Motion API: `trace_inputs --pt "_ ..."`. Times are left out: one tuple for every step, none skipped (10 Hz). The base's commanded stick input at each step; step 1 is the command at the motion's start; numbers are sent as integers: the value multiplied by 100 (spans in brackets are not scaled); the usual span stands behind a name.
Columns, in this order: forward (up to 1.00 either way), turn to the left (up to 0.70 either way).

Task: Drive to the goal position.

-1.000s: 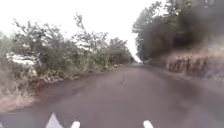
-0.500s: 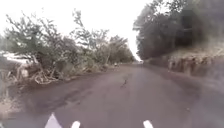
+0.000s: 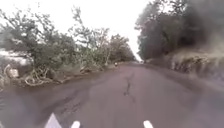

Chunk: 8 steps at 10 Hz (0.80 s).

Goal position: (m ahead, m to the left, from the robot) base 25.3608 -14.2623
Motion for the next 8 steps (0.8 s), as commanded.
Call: trace_inputs --pt "100 0" --pt "100 0" --pt "100 0" --pt "100 0" --pt "100 0" --pt "100 0" --pt "100 0" --pt "100 0"
